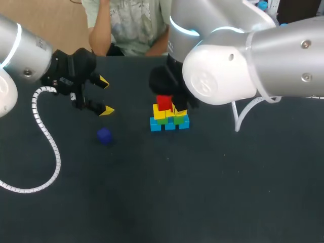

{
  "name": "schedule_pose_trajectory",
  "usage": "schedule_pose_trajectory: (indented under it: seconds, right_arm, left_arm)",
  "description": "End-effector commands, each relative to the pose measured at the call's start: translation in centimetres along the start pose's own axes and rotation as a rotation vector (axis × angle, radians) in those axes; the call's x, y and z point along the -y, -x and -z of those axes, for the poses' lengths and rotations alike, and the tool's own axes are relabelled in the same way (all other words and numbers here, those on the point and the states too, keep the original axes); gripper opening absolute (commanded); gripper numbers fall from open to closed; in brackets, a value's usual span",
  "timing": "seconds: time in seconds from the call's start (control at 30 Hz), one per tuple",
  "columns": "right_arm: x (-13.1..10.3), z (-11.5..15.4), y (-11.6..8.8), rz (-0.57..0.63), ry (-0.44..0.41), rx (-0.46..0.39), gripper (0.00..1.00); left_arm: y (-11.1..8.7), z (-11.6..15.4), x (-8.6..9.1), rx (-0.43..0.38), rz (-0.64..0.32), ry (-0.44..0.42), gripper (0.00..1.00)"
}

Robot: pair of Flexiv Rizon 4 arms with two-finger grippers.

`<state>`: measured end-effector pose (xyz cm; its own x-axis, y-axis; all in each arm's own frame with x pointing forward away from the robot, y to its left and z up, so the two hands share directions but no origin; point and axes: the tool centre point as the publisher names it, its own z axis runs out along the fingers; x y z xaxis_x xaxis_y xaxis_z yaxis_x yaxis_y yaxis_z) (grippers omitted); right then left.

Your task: Place the blue cubes, place green cubes on the blue cubes, place the yellow cubes on the green cubes, then place the red cubes on the yellow cubes, and place purple cube on the red cubes.

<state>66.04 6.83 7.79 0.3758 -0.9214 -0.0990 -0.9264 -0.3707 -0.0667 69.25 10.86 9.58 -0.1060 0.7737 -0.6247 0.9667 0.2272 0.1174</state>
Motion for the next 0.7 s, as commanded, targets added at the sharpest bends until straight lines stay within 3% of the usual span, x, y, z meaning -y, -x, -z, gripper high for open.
schedule_pose_trajectory:
  seconds: [0.03, 0.7]
  right_arm:
    - [0.35, -0.05, -0.07, 0.002, 0.004, 0.001, 0.0]
    - [0.54, 0.11, -0.22, 0.0, 0.001, 0.002, 0.0]
  left_arm:
    - [-0.12, -0.03, -0.06, 0.003, -0.002, -0.001, 1.0]
    - [-0.12, -0.03, -0.06, 0.003, -0.002, -0.001, 1.0]
